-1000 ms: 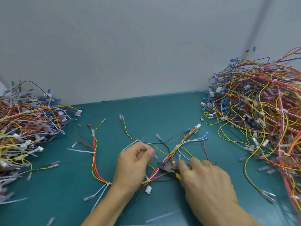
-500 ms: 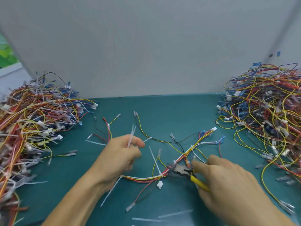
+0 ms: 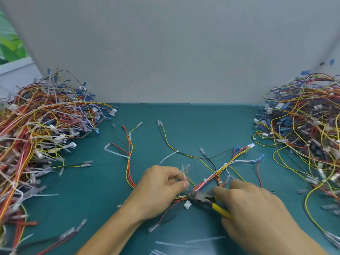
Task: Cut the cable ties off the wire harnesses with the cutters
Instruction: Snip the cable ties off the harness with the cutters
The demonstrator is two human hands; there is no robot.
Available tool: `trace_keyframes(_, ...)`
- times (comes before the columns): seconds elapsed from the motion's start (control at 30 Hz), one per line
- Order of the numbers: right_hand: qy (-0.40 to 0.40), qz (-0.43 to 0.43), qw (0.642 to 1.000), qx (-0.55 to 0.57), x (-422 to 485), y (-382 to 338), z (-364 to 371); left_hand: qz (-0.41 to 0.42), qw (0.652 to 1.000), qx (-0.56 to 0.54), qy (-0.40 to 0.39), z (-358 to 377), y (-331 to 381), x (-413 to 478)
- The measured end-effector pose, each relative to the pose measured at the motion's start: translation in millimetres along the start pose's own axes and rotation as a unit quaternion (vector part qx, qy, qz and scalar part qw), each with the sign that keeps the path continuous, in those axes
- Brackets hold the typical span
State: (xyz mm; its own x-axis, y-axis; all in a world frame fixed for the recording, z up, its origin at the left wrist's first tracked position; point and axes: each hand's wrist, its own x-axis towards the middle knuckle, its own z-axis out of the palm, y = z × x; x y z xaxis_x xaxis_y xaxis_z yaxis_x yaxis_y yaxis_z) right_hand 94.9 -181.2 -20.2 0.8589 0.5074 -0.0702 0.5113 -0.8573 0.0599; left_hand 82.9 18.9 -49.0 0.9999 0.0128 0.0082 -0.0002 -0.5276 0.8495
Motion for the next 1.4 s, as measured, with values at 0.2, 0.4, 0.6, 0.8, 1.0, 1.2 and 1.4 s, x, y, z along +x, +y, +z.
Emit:
trace_keyframes(0.2, -0.008, -0.003, 1.000, -0.008, 1.0, -5.3, -2.7, 0.046, 0.998, 0.009, 0.040, 9.6, 4.3, -0.4)
trace_keyframes(0.4, -0.003, 0.018, 1.000, -0.007, -1.2, -2.3, -11.9, 0.039, 0.994, -0.040, 0.092, 7.1, 1.3, 5.6)
trace_keyframes(0.6, -0.007, 0.035, 0.999, -0.004, 2.4, -0.6, -11.0, 0.024, 0.996, -0.040, 0.080, 8.1, -4.4, 5.5)
trace_keyframes(0.8, 0.000, 0.015, 1.000, 0.004, 5.5, -2.2, -6.9, 0.028, 0.996, -0.040, 0.077, 10.3, -4.4, 5.7)
trace_keyframes(1.0, -0.003, 0.009, 1.000, 0.003, 7.4, -6.4, -1.5, 0.033, 0.996, -0.039, 0.076, 11.8, -4.0, 4.4)
trace_keyframes(1.2, 0.025, 0.016, 1.000, 0.003, 5.5, -0.4, -1.9, 0.036, 0.995, -0.039, 0.079, 11.8, -5.6, 5.0)
trace_keyframes(1.4, 0.031, 0.010, 0.999, 0.007, 8.4, -5.0, 0.8, 0.038, 0.996, -0.041, 0.072, 12.6, -4.6, 4.6)
